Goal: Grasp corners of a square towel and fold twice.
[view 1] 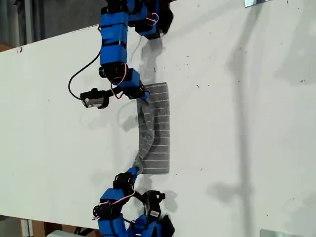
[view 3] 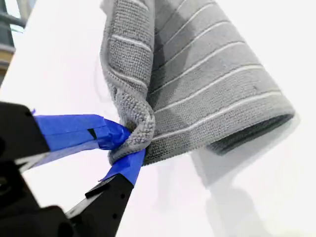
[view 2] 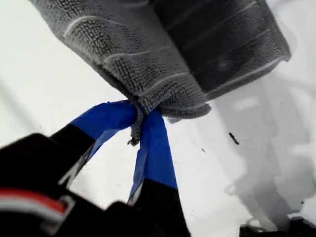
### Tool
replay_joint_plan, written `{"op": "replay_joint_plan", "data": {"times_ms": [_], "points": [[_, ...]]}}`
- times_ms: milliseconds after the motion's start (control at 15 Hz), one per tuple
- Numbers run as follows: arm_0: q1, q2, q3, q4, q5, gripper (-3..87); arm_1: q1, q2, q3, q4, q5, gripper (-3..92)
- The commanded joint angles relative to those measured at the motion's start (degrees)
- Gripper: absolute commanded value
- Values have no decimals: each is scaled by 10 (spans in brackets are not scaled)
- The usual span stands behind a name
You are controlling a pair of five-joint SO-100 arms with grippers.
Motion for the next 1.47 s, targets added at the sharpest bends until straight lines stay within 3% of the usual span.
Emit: {"op": "replay_joint_plan", "data": {"times_ms": [0, 200, 333, 533, 800, 1133, 1400], "points": [[-93, 17, 24, -21, 27, 0, 98, 40, -4, -25, -52, -2], [-223, -107, 25, -67, 54, 0, 229, -31, 25, -89, -88, -2], [-233, -184, -12, -72, 52, 0, 254, -119, 10, -107, -103, -2], [-174, -117, -34, -20, 26, 0, 225, -96, 16, -88, -105, -2], [-52, 2, -25, 54, -37, 0, 119, 17, 53, -34, -79, -2], [16, 33, 148, -86, -98, 0, 34, 57, 167, -79, -25, -2], [35, 34, 178, -112, -112, 0, 29, 33, 207, -123, -18, -2]]}}
